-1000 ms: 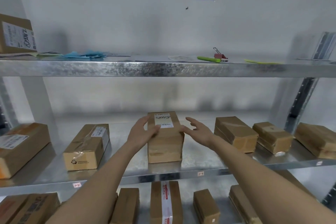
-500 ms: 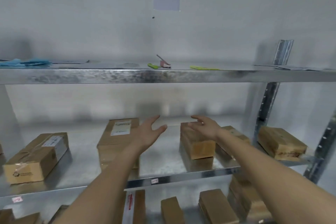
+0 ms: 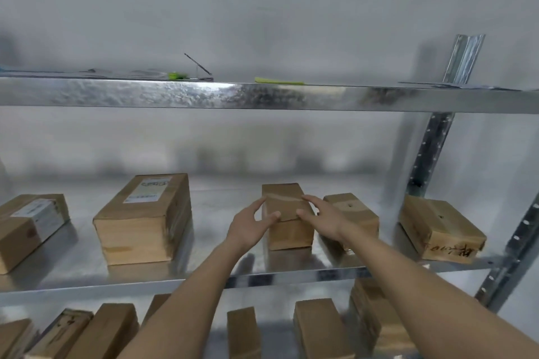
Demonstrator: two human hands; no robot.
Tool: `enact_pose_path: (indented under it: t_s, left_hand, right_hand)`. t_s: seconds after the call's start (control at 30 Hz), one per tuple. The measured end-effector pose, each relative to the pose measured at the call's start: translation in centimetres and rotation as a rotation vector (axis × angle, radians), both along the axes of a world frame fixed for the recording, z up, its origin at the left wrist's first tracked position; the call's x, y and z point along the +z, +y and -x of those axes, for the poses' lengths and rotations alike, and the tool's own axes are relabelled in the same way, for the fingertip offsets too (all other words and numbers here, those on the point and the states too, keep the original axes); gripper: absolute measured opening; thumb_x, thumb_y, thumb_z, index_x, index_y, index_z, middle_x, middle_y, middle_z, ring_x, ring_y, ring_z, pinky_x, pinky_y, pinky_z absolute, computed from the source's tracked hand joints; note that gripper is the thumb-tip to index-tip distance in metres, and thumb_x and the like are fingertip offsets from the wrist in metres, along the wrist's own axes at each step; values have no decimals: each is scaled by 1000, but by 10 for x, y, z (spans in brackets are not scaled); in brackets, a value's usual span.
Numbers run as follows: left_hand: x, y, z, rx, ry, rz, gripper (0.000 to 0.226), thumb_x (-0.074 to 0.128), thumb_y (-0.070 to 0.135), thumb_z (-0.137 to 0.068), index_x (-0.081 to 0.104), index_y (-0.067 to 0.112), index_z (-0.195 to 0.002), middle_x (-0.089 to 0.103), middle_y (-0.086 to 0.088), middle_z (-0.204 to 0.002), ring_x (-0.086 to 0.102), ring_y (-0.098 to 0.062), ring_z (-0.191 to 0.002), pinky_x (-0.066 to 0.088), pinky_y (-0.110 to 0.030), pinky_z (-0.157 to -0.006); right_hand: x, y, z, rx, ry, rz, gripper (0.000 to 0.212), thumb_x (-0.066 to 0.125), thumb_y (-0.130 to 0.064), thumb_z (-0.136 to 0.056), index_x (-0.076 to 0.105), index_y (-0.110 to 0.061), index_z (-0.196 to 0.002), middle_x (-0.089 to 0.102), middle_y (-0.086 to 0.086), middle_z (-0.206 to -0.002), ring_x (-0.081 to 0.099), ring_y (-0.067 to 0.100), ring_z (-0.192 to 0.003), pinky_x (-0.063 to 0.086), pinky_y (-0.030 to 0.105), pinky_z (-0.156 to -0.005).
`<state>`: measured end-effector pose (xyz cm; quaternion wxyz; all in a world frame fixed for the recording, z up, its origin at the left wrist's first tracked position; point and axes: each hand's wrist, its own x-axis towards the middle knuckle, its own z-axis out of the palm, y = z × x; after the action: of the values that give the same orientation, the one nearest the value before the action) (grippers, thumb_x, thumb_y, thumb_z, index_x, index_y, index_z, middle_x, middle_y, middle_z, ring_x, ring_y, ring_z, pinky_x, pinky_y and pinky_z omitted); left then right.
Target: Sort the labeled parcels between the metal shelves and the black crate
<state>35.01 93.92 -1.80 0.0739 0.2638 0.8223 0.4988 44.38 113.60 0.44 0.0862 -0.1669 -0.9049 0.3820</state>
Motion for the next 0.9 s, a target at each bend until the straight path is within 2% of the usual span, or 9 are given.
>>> enact_pose_path:
  t_s: [0.17,0.3,0.4,0.47,0.53,0.6,0.67,0.77,0.9]
  left_hand:
    - [-10,20,1,22,-48,-31,75,68,54,-86,37,34,-151,42,0,-153,45,-24,-135,41,-34,-108]
    - [-17,27,1,16,-84,-69,71,67,48,-90,36,31,-152,42,-2,-153,46,-23,-134,44,-27,-100]
    - [-17,31,-2,15,-133,-141,69,67,39,-92,36,26,-152,46,-1,-150,47,-18,-133,43,-20,-92]
    - [-16,32,-5,24,-152,-167,68,68,31,-93,36,24,-152,48,-2,-147,48,-17,-130,45,-19,-90]
    - [-12,32,-8,40,-147,-192,69,70,25,-91,37,24,-151,51,-1,-144,51,-14,-124,48,-14,-83]
    - [-8,30,-10,56,-131,-225,71,72,21,-90,37,27,-151,54,1,-139,57,-10,-111,49,-11,-70]
    - [-1,27,-14,69,-125,-239,78,73,20,-88,31,30,-153,55,1,-132,63,-15,-102,51,-16,-70]
    - [8,20,-18,70,-109,-216,89,74,19,-86,21,26,-157,53,-1,-129,64,-23,-104,54,-30,-78]
    - [20,9,-22,74,-79,-212,83,75,18,-83,31,23,-153,53,-2,-127,64,-16,-99,52,-19,-65]
  right_hand:
    - [-7,11,11,26,7,82,65,57,-52,-101,34,-33,-158,35,0,-163,35,21,-149,34,31,-112]
    - [-15,13,18,51,33,129,59,57,-41,-103,38,-26,-157,38,0,-161,41,19,-141,38,24,-104]
    - [-18,12,19,40,53,224,57,59,-36,-103,40,-25,-156,42,1,-157,45,14,-125,46,30,-105]
    - [-17,11,17,37,65,247,58,62,-32,-102,40,-26,-156,43,-4,-152,46,13,-125,50,31,-103]
    - [-14,11,14,35,77,229,65,68,-29,-99,38,-28,-156,42,-7,-152,45,14,-128,49,31,-103]
    - [-10,11,11,24,79,226,77,77,-30,-92,35,-33,-157,44,-5,-152,50,20,-131,51,42,-107]
    - [-4,9,8,12,80,249,93,84,-31,-84,29,-36,-158,54,1,-139,60,24,-122,55,47,-102]
    - [6,4,4,12,102,272,106,87,-24,-81,18,-34,-161,61,3,-120,64,24,-113,56,44,-99]
    - [23,-4,-3,14,103,292,111,88,-17,-79,16,-23,-163,60,6,-126,64,24,-113,56,36,-95]
